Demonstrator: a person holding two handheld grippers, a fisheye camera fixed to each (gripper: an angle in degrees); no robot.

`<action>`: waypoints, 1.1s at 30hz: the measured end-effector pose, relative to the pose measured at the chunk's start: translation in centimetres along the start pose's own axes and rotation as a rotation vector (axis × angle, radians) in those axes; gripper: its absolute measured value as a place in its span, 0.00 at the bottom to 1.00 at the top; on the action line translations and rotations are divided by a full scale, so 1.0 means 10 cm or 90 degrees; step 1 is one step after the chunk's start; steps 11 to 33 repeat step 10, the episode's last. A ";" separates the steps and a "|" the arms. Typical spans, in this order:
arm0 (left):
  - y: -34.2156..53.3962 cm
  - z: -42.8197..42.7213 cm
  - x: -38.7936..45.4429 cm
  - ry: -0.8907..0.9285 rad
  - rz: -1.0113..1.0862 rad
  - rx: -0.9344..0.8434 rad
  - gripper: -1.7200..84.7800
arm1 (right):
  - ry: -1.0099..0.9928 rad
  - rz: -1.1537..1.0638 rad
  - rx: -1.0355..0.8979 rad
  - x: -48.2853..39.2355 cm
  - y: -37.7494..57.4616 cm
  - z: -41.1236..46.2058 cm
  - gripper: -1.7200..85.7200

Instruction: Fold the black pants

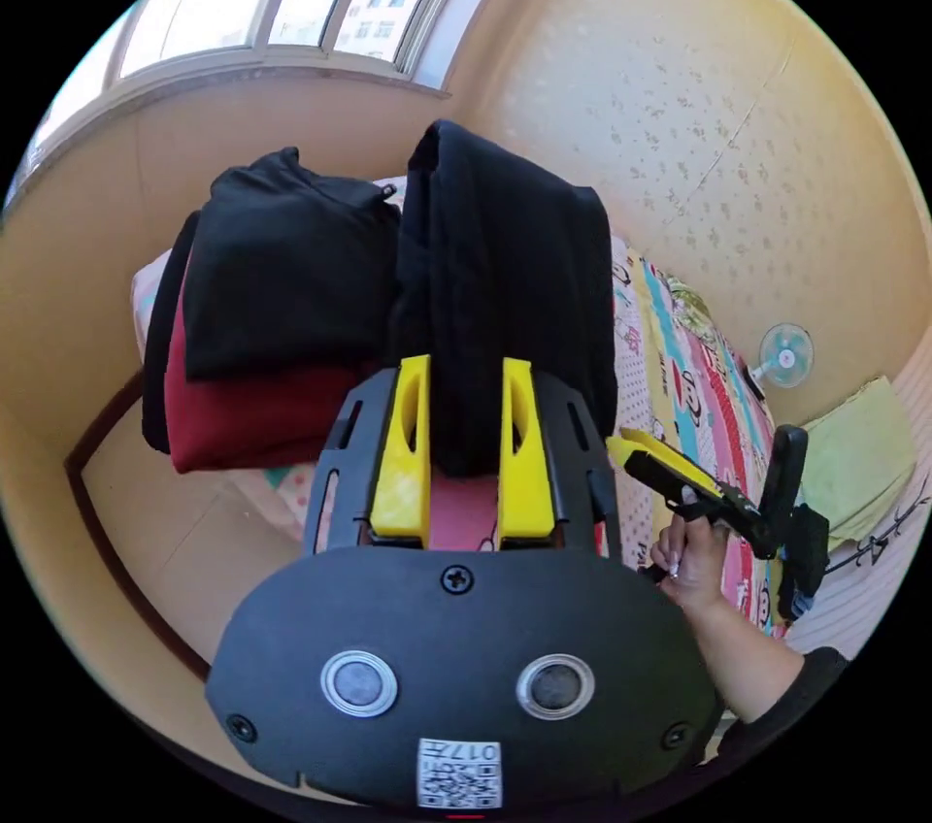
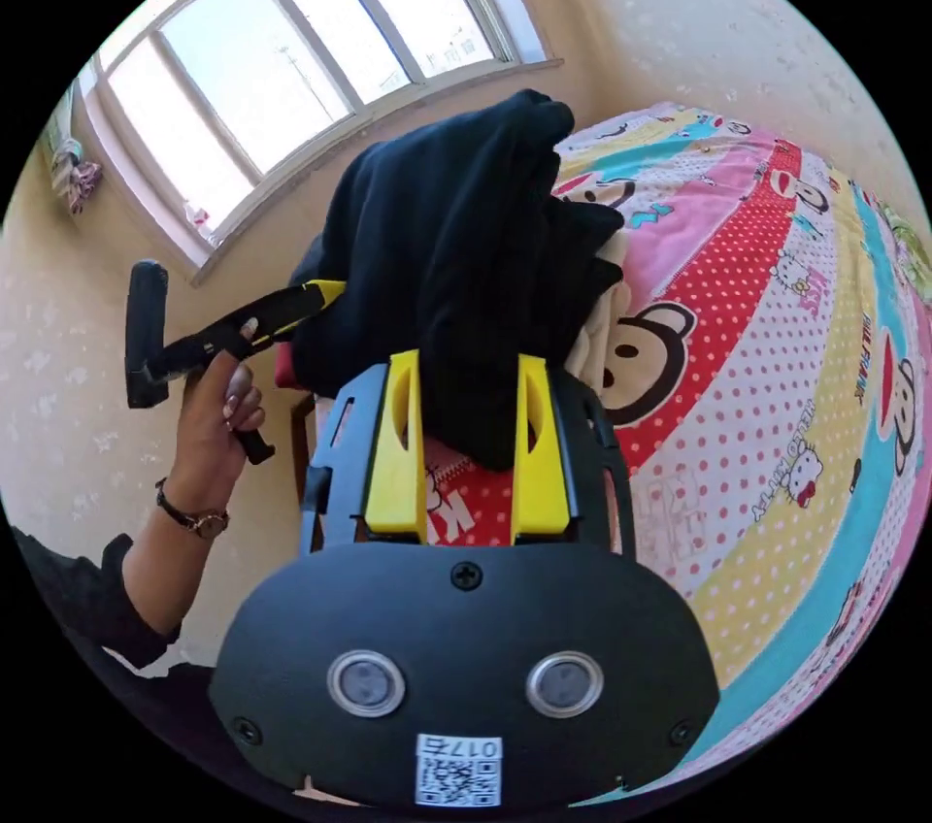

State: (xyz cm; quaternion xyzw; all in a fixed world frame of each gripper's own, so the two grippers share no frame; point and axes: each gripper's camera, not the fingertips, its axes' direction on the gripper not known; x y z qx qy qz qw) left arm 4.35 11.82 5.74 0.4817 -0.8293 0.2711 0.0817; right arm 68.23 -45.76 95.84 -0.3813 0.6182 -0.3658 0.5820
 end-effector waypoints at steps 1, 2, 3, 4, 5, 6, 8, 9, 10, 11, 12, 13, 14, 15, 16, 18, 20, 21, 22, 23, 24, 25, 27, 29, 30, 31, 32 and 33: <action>0.29 -0.07 0.04 0.040 -0.008 -0.009 0.14 | 0.028 0.063 0.007 0.14 0.39 -0.10 0.16; 0.62 -0.13 0.07 0.079 -0.031 -0.018 0.15 | 0.052 0.094 -0.012 0.22 0.59 -0.11 0.14; 0.78 -0.16 0.10 0.097 -0.036 -0.016 0.15 | 0.088 0.132 -0.063 0.36 1.02 -0.13 0.09; 1.09 -0.17 0.20 0.141 -0.037 -0.045 0.13 | 0.041 0.121 -0.016 0.43 1.48 -0.33 0.07; 1.35 -0.08 0.37 0.200 -0.012 -0.107 0.12 | -0.008 0.121 0.025 0.47 1.70 -0.50 0.06; 1.47 -0.02 0.50 0.232 0.014 -0.145 0.11 | -0.042 0.152 0.053 0.57 2.06 -0.77 0.05; 1.88 0.30 1.14 0.316 0.173 -0.355 0.09 | -0.033 0.161 0.015 0.67 2.45 -1.05 0.05; 2.00 0.36 1.31 0.320 0.218 -0.407 0.08 | -0.040 0.159 0.016 0.72 2.66 -1.31 0.04; 2.23 0.40 1.61 0.318 0.298 -0.466 0.06 | -0.012 0.182 0.011 0.79 2.84 -1.57 0.05; 2.23 0.40 1.61 0.318 0.298 -0.466 0.06 | -0.012 0.182 0.011 0.79 2.84 -1.57 0.05; 2.23 0.40 1.61 0.318 0.298 -0.466 0.06 | -0.012 0.182 0.011 0.79 2.84 -1.57 0.05; 2.23 0.40 1.61 0.318 0.298 -0.466 0.06 | -0.012 0.182 0.011 0.79 2.84 -1.57 0.05; 2.23 0.40 1.61 0.318 0.298 -0.466 0.06 | -0.012 0.182 0.011 0.79 2.84 -1.57 0.05; 2.23 0.40 1.61 0.318 0.298 -0.466 0.06 | -0.012 0.182 0.011 0.79 2.84 -1.57 0.05; 2.23 0.40 1.61 0.318 0.298 -0.466 0.06 | -0.012 0.182 0.011 0.79 2.84 -1.57 0.05; 2.23 0.40 1.61 0.318 0.298 -0.466 0.06 | -0.012 0.182 0.011 0.79 2.84 -1.57 0.05; 2.23 0.40 1.61 0.318 0.298 -0.466 0.06 | -0.012 0.182 0.011 0.79 2.84 -1.57 0.05; 2.23 0.40 1.61 0.318 0.298 -0.466 0.06 | -0.012 0.182 0.011 0.79 2.84 -1.57 0.05; 2.23 0.40 1.61 0.318 0.298 -0.466 0.06 | -0.012 0.182 0.011 0.79 2.84 -1.57 0.05; 2.23 0.40 1.61 0.318 0.298 -0.466 0.06 | -0.012 0.182 0.011 0.79 2.84 -1.57 0.05; 2.23 0.40 1.61 0.318 0.298 -0.466 0.06 | -0.012 0.182 0.011 0.79 2.84 -1.57 0.05; 2.23 0.40 1.61 0.318 0.298 -0.466 0.06 | -0.012 0.182 0.011 0.79 2.84 -1.57 0.05; 2.23 0.40 1.61 0.318 0.298 -0.466 0.06 | -0.012 0.182 0.011 0.79 2.84 -1.57 0.05; 2.23 0.40 1.61 0.318 0.298 -0.466 0.06 | -0.012 0.182 0.011 0.79 2.84 -1.57 0.05; 2.23 0.40 1.61 0.318 0.298 -0.466 0.06 | -0.012 0.182 0.011 0.79 2.84 -1.57 0.05; 2.23 0.40 1.61 0.318 0.298 -0.466 0.06 | -0.012 0.182 0.011 0.79 2.84 -1.57 0.05; 2.23 0.40 1.61 0.318 0.298 -0.466 0.06 | -0.012 0.182 0.011 0.79 2.84 -1.57 0.05; 2.23 0.40 1.61 0.318 0.298 -0.466 0.06 | -0.012 0.182 0.011 0.79 2.84 -1.57 0.05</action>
